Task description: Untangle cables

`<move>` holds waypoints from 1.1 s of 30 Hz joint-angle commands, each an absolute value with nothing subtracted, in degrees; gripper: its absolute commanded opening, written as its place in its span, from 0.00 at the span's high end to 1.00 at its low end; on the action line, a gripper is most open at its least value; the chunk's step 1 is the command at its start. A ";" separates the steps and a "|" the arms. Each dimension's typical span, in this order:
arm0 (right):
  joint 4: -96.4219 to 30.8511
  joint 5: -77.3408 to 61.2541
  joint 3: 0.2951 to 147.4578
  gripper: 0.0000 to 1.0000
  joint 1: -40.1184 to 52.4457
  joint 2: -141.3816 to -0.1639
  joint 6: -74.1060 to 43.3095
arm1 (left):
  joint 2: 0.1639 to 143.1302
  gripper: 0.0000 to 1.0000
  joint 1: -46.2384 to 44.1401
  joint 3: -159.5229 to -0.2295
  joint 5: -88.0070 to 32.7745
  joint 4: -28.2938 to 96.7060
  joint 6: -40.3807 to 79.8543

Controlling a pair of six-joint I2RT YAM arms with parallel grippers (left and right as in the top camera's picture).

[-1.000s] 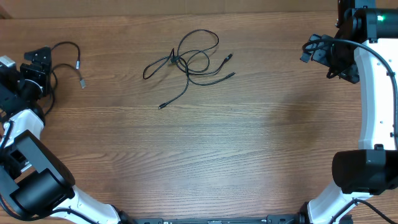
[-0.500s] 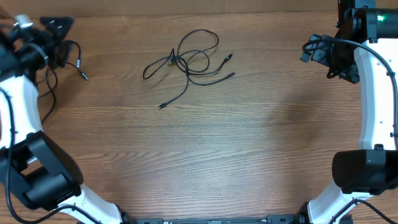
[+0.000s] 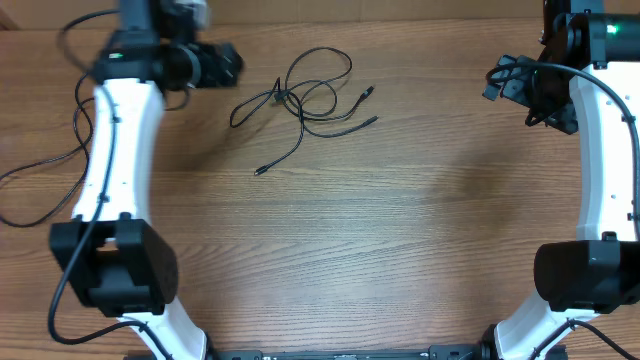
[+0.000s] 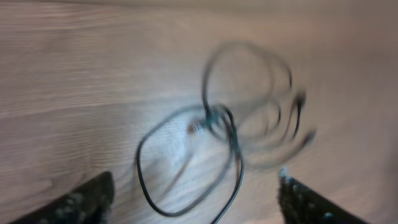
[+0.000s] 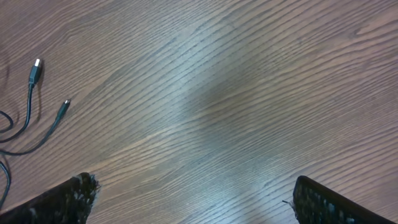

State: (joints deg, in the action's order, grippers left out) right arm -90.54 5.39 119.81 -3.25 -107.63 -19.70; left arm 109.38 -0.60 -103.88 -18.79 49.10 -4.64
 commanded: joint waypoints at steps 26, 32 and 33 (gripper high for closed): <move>-90.28 5.96 119.96 0.00 -3.22 -107.53 -20.16 | 120.55 0.96 -7.33 -107.33 -9.85 55.46 -13.15; -90.28 5.96 119.96 0.00 -3.22 -107.53 -20.16 | 114.10 0.96 -7.33 -118.61 -30.09 61.84 -11.25; -90.28 5.96 119.96 0.00 -3.22 -107.53 -20.16 | 112.88 0.96 -7.33 -120.51 -35.14 62.35 -11.25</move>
